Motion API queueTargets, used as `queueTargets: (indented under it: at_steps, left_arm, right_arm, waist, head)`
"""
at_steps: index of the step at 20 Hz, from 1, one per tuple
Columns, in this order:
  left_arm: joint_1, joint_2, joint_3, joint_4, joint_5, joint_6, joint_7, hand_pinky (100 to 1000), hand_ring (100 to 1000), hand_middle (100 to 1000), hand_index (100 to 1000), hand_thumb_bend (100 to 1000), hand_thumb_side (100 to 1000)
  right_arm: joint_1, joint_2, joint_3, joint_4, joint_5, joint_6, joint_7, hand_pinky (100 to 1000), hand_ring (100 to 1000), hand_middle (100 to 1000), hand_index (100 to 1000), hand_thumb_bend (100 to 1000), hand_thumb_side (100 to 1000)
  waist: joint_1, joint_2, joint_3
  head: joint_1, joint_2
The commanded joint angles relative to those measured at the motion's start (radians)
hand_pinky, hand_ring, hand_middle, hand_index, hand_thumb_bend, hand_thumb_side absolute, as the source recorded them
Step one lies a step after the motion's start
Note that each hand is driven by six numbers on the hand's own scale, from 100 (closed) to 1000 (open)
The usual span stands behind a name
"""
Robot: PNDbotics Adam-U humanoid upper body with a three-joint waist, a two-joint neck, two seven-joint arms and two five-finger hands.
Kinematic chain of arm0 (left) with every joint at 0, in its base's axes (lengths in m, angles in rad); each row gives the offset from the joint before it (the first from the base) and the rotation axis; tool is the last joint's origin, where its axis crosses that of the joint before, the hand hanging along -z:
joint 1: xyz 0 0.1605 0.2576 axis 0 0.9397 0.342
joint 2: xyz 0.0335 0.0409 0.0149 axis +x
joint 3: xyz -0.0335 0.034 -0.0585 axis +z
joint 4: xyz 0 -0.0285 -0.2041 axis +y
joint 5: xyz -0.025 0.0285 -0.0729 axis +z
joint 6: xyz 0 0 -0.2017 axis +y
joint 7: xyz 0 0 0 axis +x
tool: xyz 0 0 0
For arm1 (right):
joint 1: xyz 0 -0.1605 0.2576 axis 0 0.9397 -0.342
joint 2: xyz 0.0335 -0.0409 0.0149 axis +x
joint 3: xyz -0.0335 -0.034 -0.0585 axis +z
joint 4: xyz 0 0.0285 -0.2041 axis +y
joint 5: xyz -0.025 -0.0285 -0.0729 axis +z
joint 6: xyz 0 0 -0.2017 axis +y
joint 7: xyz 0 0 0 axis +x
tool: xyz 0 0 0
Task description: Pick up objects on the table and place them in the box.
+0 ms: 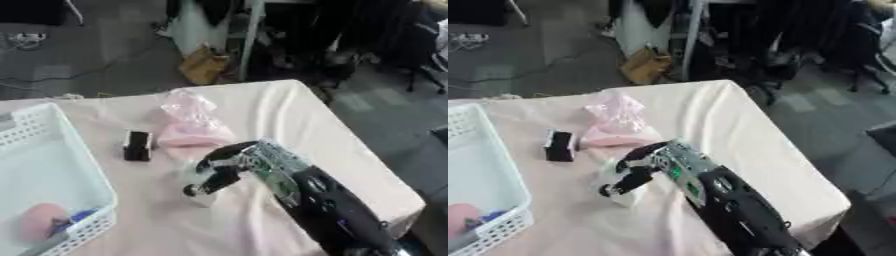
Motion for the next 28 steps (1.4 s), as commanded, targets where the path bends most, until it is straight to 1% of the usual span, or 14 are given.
queueTargets:
  at_steps: [1, 5, 7, 10, 13, 15, 21, 23, 25, 28]
  left_arm:
    - [-0.013, 0.017, 0.006, -0.013, -0.002, -0.003, 0.000, 863, 948, 830, 868, 100, 831]
    - [-0.010, 0.019, 0.007, -0.013, -0.002, 0.000, 0.001, 863, 948, 830, 867, 100, 830]
    - [-0.010, 0.021, 0.006, -0.013, -0.004, -0.001, -0.001, 862, 948, 830, 867, 100, 830]
    - [-0.011, 0.022, 0.006, -0.013, -0.005, -0.001, -0.002, 862, 948, 830, 867, 100, 830]
    - [-0.009, 0.024, 0.007, -0.013, -0.006, 0.000, -0.002, 862, 948, 829, 866, 100, 828]
    - [-0.009, 0.025, 0.007, -0.013, -0.007, 0.000, -0.003, 862, 948, 829, 866, 100, 829]
    - [-0.009, 0.024, 0.007, -0.013, -0.008, 0.002, -0.003, 862, 948, 829, 867, 100, 829]
    - [-0.008, 0.025, 0.007, -0.013, -0.007, 0.002, -0.003, 862, 948, 829, 866, 100, 827]
    - [-0.008, 0.024, 0.008, -0.013, -0.007, 0.002, -0.002, 862, 948, 829, 866, 100, 827]
    - [-0.011, 0.021, 0.008, -0.013, -0.007, 0.001, -0.001, 862, 948, 828, 866, 100, 828]
  right_arm:
    - [-0.015, -0.013, -0.005, 0.011, 0.017, -0.012, 0.003, 934, 1000, 919, 985, 508, 1000]
    - [-0.012, -0.021, -0.009, -0.032, 0.022, -0.019, 0.003, 935, 1000, 912, 983, 484, 1000]
    - [-0.011, -0.035, -0.009, -0.060, 0.026, -0.018, 0.003, 933, 1000, 909, 982, 486, 1000]
    - [-0.009, -0.046, -0.010, -0.075, 0.024, -0.013, 0.003, 933, 1000, 909, 981, 486, 1000]
    - [-0.010, -0.060, -0.014, -0.101, 0.020, -0.012, 0.003, 933, 1000, 910, 980, 485, 1000]
    - [-0.010, -0.066, -0.017, -0.116, 0.014, -0.010, 0.003, 933, 1000, 910, 981, 471, 1000]
    - [-0.012, -0.067, -0.018, -0.135, 0.038, -0.005, 0.003, 930, 1000, 909, 978, 471, 1000]
    - [-0.012, -0.065, -0.020, -0.138, 0.050, -0.002, 0.003, 930, 1000, 906, 977, 432, 1000]
    - [-0.014, -0.063, -0.019, -0.142, 0.069, 0.000, 0.003, 931, 1000, 905, 977, 424, 1000]
    - [-0.017, -0.063, -0.019, -0.140, 0.095, 0.002, 0.003, 933, 1000, 904, 977, 442, 1000]
  waist:
    - [-0.004, -0.024, 0.000]
    - [-0.003, -0.023, -0.001]
    - [-0.005, -0.025, -0.004]
    - [-0.006, -0.026, -0.006]
    - [-0.009, -0.028, -0.012]
    - [-0.009, -0.029, -0.014]
    - [-0.005, -0.026, -0.015]
    - [-0.004, -0.024, -0.016]
    - [-0.004, -0.022, -0.015]
    - [-0.001, -0.019, -0.014]
  head:
    - [-0.005, -0.013]
    - [-0.001, -0.012]
    - [-0.001, -0.010]
    - [0.000, -0.011]
    - [0.008, -0.013]
    - [0.014, -0.018]
    - [0.024, -0.041]
    - [0.026, -0.049]
    - [0.026, -0.055]
    - [0.025, -0.061]
